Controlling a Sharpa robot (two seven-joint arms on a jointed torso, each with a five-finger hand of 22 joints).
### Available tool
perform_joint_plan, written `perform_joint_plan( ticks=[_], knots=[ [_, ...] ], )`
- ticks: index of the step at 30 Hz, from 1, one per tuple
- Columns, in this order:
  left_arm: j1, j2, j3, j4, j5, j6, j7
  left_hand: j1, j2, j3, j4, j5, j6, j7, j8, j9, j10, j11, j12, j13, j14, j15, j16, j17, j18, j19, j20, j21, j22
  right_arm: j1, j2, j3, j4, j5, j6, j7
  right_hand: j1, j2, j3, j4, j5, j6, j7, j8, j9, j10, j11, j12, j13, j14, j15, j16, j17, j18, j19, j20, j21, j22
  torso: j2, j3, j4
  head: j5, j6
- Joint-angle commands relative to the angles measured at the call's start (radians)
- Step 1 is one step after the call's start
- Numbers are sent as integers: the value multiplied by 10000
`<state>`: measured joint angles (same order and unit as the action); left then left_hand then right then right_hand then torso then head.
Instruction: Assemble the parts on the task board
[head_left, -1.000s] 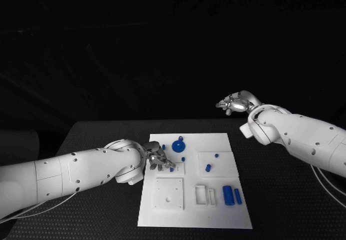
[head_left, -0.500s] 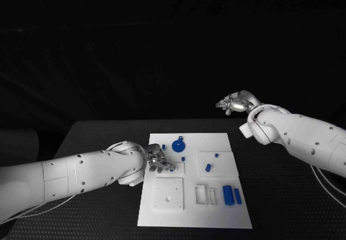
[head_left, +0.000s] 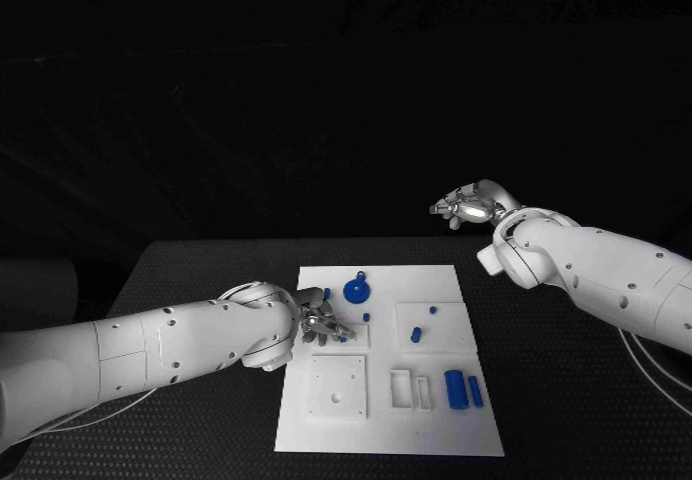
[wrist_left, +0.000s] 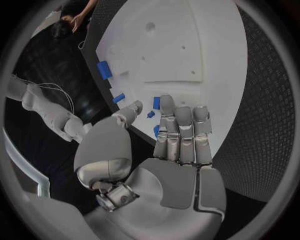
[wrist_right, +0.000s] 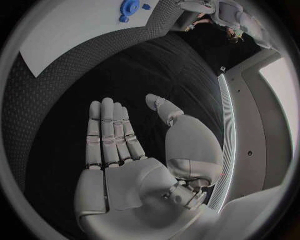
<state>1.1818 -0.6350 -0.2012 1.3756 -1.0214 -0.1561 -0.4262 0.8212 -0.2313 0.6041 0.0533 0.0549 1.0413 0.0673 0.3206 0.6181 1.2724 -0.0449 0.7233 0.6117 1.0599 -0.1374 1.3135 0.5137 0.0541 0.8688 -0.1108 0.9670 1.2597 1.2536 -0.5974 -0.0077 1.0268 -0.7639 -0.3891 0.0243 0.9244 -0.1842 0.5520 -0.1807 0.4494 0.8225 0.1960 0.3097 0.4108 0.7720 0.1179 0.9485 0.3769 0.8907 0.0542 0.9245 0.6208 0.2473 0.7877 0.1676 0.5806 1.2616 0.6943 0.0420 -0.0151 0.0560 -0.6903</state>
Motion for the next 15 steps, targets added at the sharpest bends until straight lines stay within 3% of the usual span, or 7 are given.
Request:
perform_joint_plan(
  ticks=[1,11,15],
  knots=[
    [-9,47,3,-32,-46,212,-28,73,201,-60,15,-38,55,-22,42,-3,107,-2,-40,26,54,-43,46,16,-145,77,-1173,-2,36,-3,11,2,5,-23,44,91,-62,-17,-52,-8,51,-57,28,10,-13,-63,-13,47,-15,-81,-4,67,-13,145,-34,48,-70,13,3,1,-9,-12,5],
    [-10,113,3,-115,-61,443,-131,638,928,-470,-649,-11,170,-78,117,-31,218,-59,-13,144,114,-107,156,72,-152,121,-1227,27,183,-3,5,2,10,-21,60,86,-63,-14,-53,-7,52,-57,28,11,-14,-65,-12,55,-24,-82,-3,71,-18,145,-33,49,-72,17,-4,3,-4,-34,-35],
    [-11,135,3,-160,-67,446,-131,709,988,-508,-779,-4,195,-89,130,-41,235,-69,-3,166,128,-120,175,80,-155,138,-1236,27,203,-3,1,2,12,-20,60,87,-64,-12,-53,-5,53,-56,28,11,-14,-65,-12,57,-27,-82,-3,73,-19,145,-33,50,-73,18,-5,3,-1,-40,-21]
  ],
)
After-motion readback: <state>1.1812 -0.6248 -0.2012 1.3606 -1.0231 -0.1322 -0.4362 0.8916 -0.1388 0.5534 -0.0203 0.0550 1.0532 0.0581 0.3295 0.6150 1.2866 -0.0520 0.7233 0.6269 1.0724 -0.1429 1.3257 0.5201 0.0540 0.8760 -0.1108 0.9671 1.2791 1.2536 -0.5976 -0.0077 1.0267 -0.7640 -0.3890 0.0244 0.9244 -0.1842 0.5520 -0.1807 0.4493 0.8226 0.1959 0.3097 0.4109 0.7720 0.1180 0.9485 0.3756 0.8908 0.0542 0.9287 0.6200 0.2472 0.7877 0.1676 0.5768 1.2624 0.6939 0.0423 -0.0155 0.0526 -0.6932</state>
